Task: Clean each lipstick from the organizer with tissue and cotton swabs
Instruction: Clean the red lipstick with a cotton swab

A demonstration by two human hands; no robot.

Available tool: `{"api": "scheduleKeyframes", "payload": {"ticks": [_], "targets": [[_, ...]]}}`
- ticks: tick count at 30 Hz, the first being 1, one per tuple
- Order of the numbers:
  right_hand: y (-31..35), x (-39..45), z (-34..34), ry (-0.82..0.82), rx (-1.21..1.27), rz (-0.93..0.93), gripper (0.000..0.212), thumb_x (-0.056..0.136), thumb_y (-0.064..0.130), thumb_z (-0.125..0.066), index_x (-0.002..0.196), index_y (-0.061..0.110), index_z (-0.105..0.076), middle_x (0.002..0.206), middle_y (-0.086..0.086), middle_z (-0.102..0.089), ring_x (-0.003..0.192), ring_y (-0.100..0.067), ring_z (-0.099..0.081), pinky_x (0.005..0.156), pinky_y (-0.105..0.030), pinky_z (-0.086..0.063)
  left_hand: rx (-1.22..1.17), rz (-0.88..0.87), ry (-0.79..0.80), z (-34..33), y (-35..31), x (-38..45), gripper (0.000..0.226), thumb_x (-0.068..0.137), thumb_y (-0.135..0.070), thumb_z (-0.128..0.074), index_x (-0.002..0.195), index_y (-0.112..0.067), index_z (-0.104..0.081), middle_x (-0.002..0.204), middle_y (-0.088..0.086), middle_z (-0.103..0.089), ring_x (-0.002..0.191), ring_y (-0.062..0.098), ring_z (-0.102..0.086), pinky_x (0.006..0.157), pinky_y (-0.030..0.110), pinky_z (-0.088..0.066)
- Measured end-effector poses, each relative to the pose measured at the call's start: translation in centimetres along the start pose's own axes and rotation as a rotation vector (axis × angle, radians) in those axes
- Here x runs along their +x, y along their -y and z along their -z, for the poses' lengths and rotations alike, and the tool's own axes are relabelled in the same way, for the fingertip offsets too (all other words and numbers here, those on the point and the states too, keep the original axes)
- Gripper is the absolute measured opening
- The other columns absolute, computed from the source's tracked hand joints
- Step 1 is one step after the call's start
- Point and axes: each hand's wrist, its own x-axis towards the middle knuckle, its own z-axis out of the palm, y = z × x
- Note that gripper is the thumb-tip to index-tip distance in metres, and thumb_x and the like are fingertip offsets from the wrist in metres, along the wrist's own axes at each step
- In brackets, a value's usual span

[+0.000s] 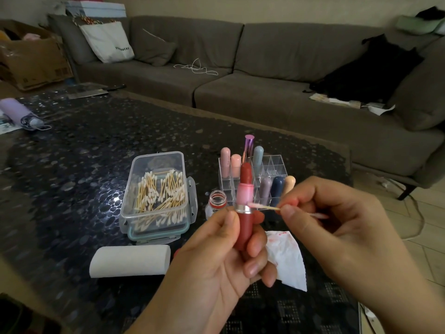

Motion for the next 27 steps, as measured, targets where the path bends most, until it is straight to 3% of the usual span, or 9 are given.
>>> {"api": "scheduleKeyframes", "payload": {"ticks": [7, 11, 17, 21, 23, 27], "targets": [[0.0, -0.1, -0.4, 0.033, -0.044, -0.003, 0.018, 0.075, 0.042, -0.057, 0.076, 0.026, -0.064, 0.054, 0.000, -0.053, 0.047, -0.012, -0.044, 0.048, -0.012, -0.037, 0.039, -0.022, -0.044, -0.4, -0.2, 0.0, 0.038, 0.072, -0.027, -0.080, 0.094, -0.002, -0.062, 0.066, 0.009, -0.055, 0.050, 0.016, -0.051, 0.053, 0.032, -0.049], [-0.2, 0.0, 0.1, 0.001, -0.028, -0.024, 0.016, 0.073, 0.040, -0.057, 0.073, 0.026, -0.063, 0.052, -0.001, -0.050, 0.046, -0.002, -0.039, 0.046, -0.009, -0.034, 0.057, -0.037, -0.089, -0.7, -0.4, 0.0, 0.049, 0.067, -0.026, -0.083, 0.093, -0.001, -0.051, 0.067, 0.011, -0.056, 0.050, 0.018, -0.051, 0.052, 0.032, -0.049], [0.0, -0.1, -0.7, 0.019, -0.029, -0.006, 0.019, 0.075, 0.042, -0.058, 0.076, 0.024, -0.064, 0.056, -0.004, -0.055, 0.048, -0.015, -0.046, 0.047, -0.017, -0.039, 0.170, -0.073, -0.120, -1.2, -0.2, -0.3, 0.031, 0.064, -0.028, -0.085, 0.080, -0.012, -0.065, 0.063, 0.008, -0.054, 0.048, 0.017, -0.050, 0.051, 0.030, -0.048], [0.0, 0.1, -0.3, -0.011, -0.030, -0.009, 0.016, 0.073, 0.039, -0.057, 0.072, 0.023, -0.062, 0.051, -0.001, -0.049, 0.045, -0.002, -0.037, 0.046, -0.009, -0.033, 0.242, -0.103, -0.194, -1.5, 0.0, -0.1, 0.025, 0.061, -0.031, -0.085, 0.073, -0.019, -0.067, 0.059, 0.002, -0.048, 0.047, 0.010, -0.044, 0.048, 0.026, -0.046], [0.1, 0.1, -0.2, -0.005, -0.035, -0.012, 0.016, 0.072, 0.039, -0.057, 0.072, 0.023, -0.062, 0.051, -0.002, -0.049, 0.045, -0.002, -0.038, 0.046, -0.008, -0.033, 0.267, -0.122, -0.239, -1.6, 0.0, -0.1, 0.014, 0.064, -0.028, -0.075, 0.068, -0.020, -0.066, 0.058, 0.002, -0.048, 0.046, 0.010, -0.043, 0.047, 0.025, -0.044], [0.0, -0.1, -0.7, 0.010, -0.089, -0.001, 0.016, 0.076, 0.043, -0.057, 0.077, 0.028, -0.063, 0.054, 0.000, -0.057, 0.046, -0.014, -0.048, 0.045, -0.019, -0.040, 0.293, -0.150, -0.288, -1.8, 0.2, 0.0, 0.012, 0.065, -0.030, -0.064, 0.070, -0.020, -0.067, 0.059, 0.003, -0.050, 0.047, 0.012, -0.043, 0.047, 0.026, -0.043]]}}
